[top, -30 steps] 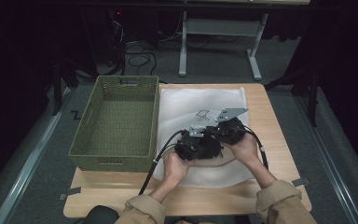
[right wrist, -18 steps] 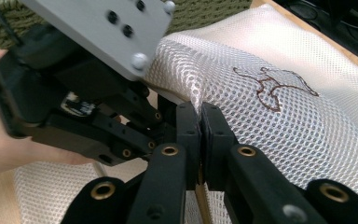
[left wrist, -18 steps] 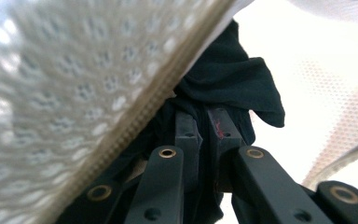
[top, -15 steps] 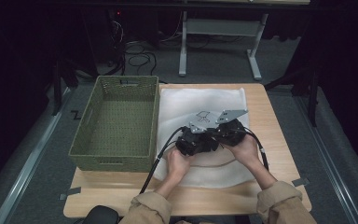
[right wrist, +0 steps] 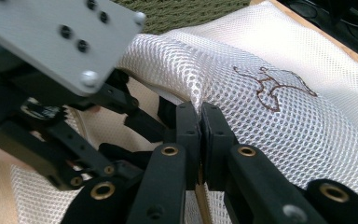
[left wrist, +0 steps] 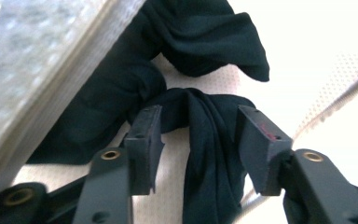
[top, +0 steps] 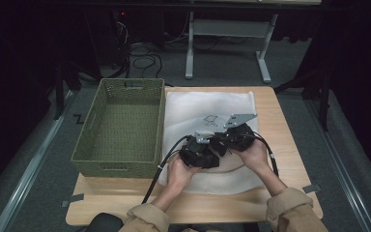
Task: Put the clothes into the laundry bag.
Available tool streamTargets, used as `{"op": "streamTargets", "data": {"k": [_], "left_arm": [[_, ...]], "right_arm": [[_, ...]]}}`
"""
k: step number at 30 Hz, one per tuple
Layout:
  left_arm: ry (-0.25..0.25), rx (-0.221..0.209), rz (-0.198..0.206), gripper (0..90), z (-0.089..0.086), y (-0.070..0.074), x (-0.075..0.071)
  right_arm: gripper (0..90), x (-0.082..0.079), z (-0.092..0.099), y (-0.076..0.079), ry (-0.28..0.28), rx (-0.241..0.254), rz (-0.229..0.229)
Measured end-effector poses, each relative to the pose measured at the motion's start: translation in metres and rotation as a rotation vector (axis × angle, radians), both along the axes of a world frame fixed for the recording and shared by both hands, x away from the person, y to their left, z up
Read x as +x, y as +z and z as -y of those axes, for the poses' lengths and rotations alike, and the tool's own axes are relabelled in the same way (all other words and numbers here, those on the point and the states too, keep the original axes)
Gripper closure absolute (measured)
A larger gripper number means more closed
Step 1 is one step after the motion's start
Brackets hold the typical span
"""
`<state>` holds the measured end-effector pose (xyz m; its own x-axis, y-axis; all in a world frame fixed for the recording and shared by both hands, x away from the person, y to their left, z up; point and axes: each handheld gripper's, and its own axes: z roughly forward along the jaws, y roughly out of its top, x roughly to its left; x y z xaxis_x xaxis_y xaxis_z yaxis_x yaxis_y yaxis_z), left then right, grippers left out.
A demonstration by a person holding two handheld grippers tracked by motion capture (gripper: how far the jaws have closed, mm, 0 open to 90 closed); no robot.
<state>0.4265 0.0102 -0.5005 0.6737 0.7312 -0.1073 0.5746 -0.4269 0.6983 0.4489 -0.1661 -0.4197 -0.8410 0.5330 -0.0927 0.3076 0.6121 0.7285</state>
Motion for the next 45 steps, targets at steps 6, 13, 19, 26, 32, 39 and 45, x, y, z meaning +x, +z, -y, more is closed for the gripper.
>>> {"op": "streamTargets", "data": {"k": [6, 13, 19, 26, 32, 39, 45], "left_arm": [[0.003, 0.000, -0.012, 44.7, -0.009, 0.002, -0.008], [0.000, 0.027, -0.024, 41.5, -0.018, 0.005, -0.019], [-0.011, 0.069, -0.066, 42.0, -0.022, -0.003, -0.024], [-0.043, 0.082, -0.088, 60.9, -0.012, -0.014, -0.019], [-0.005, 0.033, -0.063, 83.8, -0.008, -0.018, -0.008], [0.058, 0.012, -0.037, 84.9, 0.000, -0.011, 0.011], [0.101, 0.023, -0.010, 85.0, 0.005, -0.008, 0.022]], "right_arm": [[88.0, 0.000, 0.000, 0.000, -0.003, 0.002, -0.003], [88.1, 0.000, 0.001, 0.001, -0.007, -0.002, -0.004], [88.1, 0.000, 0.000, 0.000, -0.002, 0.000, -0.003], [88.0, 0.000, 0.000, 0.000, -0.003, -0.002, -0.004], [88.1, 0.000, 0.000, 0.000, -0.003, -0.002, -0.007], [88.1, -0.002, 0.001, 0.001, 0.003, -0.007, -0.002], [88.2, -0.003, 0.001, 0.002, 0.006, 0.001, -0.006]]}}
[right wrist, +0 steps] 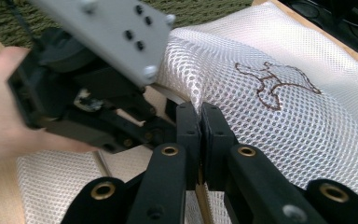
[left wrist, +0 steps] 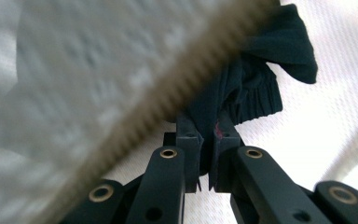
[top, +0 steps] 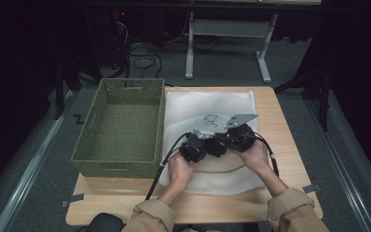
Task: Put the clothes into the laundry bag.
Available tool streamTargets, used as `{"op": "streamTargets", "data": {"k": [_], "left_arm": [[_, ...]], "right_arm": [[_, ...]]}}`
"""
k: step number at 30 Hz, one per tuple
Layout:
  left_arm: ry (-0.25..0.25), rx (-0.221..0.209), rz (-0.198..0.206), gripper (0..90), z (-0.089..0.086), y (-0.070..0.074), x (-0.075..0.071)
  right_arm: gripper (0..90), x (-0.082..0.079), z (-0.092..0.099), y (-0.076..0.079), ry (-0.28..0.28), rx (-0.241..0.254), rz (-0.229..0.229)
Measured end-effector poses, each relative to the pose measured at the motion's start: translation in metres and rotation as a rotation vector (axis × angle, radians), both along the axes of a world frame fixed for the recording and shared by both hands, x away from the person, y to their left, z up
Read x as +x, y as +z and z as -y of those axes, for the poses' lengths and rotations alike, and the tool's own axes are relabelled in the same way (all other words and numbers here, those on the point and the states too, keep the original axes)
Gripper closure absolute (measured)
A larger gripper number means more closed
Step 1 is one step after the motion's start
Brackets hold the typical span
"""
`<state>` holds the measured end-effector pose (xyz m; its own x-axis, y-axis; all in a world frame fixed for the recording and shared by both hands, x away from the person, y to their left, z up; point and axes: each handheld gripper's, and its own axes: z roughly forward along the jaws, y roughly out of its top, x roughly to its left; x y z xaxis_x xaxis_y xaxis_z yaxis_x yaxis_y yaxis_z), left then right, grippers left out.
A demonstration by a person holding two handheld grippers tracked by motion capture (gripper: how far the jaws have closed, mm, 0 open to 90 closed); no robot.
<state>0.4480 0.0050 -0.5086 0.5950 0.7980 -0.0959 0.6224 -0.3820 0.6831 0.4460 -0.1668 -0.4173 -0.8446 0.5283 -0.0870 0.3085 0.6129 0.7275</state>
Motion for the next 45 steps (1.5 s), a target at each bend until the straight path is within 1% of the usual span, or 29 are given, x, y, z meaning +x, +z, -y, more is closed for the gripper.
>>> {"op": "streamTargets", "data": {"k": [1, 3, 5, 7, 10, 13, 16, 18, 19, 20, 21, 24, 26, 28, 31, 33, 35, 37, 39, 45], "left_arm": [[0.015, -0.006, 0.001, 85.1, 0.000, 0.000, 0.002], [0.037, -0.005, 0.005, 85.1, 0.001, -0.001, 0.007], [0.065, -0.012, 0.018, 85.0, 0.002, -0.001, 0.011], [0.077, -0.009, 0.017, 84.9, 0.003, -0.002, 0.013], [0.077, -0.005, 0.015, 83.9, 0.003, -0.003, 0.014], [0.058, 0.004, 0.021, 80.2, 0.002, -0.002, 0.011], [0.026, 0.008, 0.006, 73.1, 0.000, 0.000, 0.009], [0.017, 0.025, 0.015, 68.2, -0.001, 0.002, 0.007], [0.013, 0.027, 0.015, 66.9, -0.001, 0.003, 0.006], [0.009, 0.026, 0.010, 65.0, -0.002, 0.004, 0.005], [0.005, 0.023, 0.010, 63.2, -0.003, 0.004, 0.004], [-0.010, 0.037, 0.004, 58.2, -0.003, 0.007, 0.000], [-0.025, 0.031, -0.011, 55.5, -0.003, 0.009, -0.003], [-0.044, 0.026, -0.016, 52.4, -0.004, 0.011, -0.006], [-0.065, 0.031, -0.016, 50.6, -0.006, 0.017, -0.010], [-0.072, 0.027, -0.010, 49.7, -0.007, 0.020, -0.013], [-0.082, 0.054, 0.004, 49.2, -0.007, 0.022, -0.016], [-0.093, 0.068, 0.004, 49.1, -0.008, 0.022, -0.018], [-0.097, 0.059, 0.008, 48.6, -0.010, 0.023, -0.020], [-0.137, 0.047, 0.017, 48.5, -0.018, 0.030, -0.029]], "right_arm": [[88.2, 0.000, 0.000, 0.000, 0.000, -0.003, -0.001], [88.2, 0.000, 0.000, -0.001, 0.009, -0.003, 0.001], [88.3, -0.001, 0.000, -0.001, 0.009, -0.002, -0.010], [88.3, -0.001, 0.000, -0.001, 0.010, 0.000, -0.011], [88.3, -0.002, 0.000, -0.002, 0.008, 0.002, -0.013], [88.2, -0.001, 0.000, -0.002, 0.012, 0.004, -0.009], [88.2, -0.002, -0.001, -0.002, 0.010, 0.010, -0.008], [88.1, -0.002, -0.001, -0.002, 0.010, 0.007, -0.008], [88.1, -0.002, -0.001, -0.001, 0.011, 0.009, -0.007], [88.0, -0.002, -0.001, -0.002, 0.012, 0.016, -0.002], [88.0, -0.002, -0.001, -0.001, 0.014, 0.012, -0.004], [88.0, -0.002, -0.001, -0.002, 0.014, 0.014, -0.006], [87.9, -0.002, -0.001, -0.002, 0.010, 0.024, -0.005], [88.0, -0.002, 0.000, -0.001, 0.009, 0.025, -0.003], [87.9, -0.001, 0.001, -0.001, 0.013, 0.028, -0.006], [87.8, -0.001, 0.001, -0.001, 0.012, 0.032, -0.007], [87.7, -0.001, 0.001, -0.002, 0.013, 0.031, -0.009], [87.6, -0.001, 0.001, -0.002, 0.013, 0.022, -0.013], [87.6, -0.002, 0.000, -0.001, 0.017, 0.022, -0.009], [87.6, -0.003, 0.001, -0.003, 0.022, 0.018, -0.008]]}}
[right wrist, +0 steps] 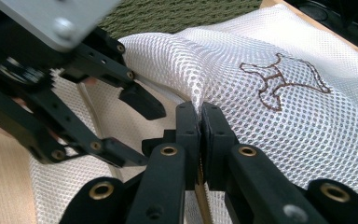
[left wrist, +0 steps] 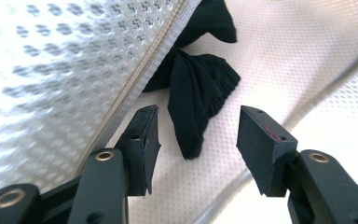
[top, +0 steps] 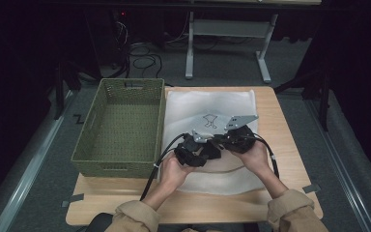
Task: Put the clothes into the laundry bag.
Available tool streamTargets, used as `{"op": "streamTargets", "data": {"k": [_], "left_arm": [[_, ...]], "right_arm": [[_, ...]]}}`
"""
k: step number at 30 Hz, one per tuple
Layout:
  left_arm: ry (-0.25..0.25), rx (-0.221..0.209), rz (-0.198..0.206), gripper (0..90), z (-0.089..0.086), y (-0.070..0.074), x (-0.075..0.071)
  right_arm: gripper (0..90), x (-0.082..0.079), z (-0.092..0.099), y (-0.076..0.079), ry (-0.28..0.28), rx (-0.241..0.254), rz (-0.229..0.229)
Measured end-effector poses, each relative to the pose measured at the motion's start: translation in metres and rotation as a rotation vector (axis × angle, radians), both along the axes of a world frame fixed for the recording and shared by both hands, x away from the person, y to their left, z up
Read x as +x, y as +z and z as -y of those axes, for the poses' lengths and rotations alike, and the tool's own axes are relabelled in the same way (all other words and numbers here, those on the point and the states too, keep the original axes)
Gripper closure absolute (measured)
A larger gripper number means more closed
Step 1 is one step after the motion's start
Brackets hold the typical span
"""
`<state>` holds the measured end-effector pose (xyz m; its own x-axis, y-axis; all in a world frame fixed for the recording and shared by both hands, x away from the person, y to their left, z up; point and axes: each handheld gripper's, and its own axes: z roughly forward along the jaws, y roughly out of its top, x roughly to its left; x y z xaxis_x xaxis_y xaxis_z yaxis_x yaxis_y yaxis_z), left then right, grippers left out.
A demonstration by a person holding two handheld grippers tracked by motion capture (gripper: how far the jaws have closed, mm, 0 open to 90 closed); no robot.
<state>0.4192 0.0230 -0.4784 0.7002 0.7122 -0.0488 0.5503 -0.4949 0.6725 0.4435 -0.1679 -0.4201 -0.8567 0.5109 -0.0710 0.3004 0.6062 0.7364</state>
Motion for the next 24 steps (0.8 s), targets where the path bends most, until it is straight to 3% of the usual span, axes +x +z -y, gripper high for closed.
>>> {"op": "streamTargets", "data": {"k": [6, 10, 16, 24], "left_arm": [[-0.038, -0.036, 0.004, 48.4, -0.013, 0.006, -0.012], [-0.036, -0.053, 0.010, 48.1, -0.022, 0.009, -0.016], [-0.047, -0.114, 0.029, 47.9, -0.034, 0.013, -0.024], [-0.064, -0.138, 0.052, 46.8, -0.046, 0.021, -0.035]], "right_arm": [[87.6, -0.001, 0.003, -0.007, 0.001, 0.000, -0.020], [87.6, -0.002, 0.003, -0.008, 0.003, 0.000, -0.019], [87.6, -0.003, 0.002, -0.009, 0.004, -0.004, -0.020], [87.6, -0.004, 0.004, -0.015, 0.003, 0.004, -0.023]]}}
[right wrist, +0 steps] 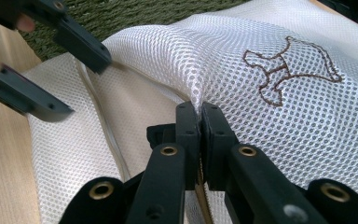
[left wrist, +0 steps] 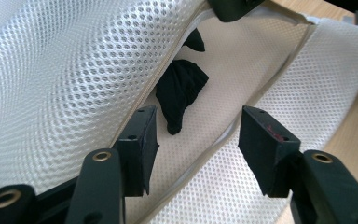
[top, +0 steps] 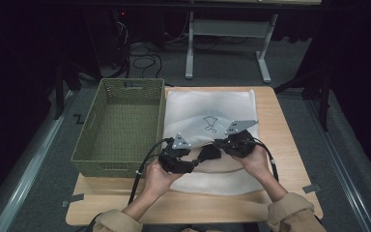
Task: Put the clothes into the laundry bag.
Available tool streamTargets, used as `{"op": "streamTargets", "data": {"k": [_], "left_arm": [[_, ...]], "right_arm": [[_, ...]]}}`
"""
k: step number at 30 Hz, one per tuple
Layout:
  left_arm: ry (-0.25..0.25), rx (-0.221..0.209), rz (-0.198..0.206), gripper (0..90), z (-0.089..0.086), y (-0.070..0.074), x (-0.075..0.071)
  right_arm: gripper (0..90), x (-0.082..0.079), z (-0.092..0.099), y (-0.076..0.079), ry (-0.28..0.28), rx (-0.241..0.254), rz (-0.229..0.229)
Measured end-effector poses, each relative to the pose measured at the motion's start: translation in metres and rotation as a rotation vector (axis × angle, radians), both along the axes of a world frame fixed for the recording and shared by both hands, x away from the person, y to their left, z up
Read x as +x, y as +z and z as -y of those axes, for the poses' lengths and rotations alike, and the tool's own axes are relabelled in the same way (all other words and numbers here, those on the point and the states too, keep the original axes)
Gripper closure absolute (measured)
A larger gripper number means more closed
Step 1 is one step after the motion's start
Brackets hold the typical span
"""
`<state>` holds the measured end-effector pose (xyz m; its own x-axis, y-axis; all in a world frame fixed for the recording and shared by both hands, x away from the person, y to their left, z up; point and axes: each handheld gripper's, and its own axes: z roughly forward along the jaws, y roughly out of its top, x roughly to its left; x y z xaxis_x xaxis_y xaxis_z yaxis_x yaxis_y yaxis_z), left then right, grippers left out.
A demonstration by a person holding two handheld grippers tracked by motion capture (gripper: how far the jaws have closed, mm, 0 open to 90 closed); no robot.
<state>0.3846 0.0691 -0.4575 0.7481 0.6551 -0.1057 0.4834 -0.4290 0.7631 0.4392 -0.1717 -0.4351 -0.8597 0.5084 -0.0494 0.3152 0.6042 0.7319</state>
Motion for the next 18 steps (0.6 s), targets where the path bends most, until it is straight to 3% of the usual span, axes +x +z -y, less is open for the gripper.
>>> {"op": "streamTargets", "data": {"k": [6, 18], "left_arm": [[-0.001, -0.029, 0.012, 45.7, -0.011, 0.006, -0.010], [-0.015, -0.046, 0.025, 41.9, -0.030, 0.010, -0.032]], "right_arm": [[87.6, -0.001, 0.001, -0.002, 0.001, 0.002, -0.005], [87.6, -0.002, 0.002, -0.005, -0.006, 0.013, -0.004]]}}
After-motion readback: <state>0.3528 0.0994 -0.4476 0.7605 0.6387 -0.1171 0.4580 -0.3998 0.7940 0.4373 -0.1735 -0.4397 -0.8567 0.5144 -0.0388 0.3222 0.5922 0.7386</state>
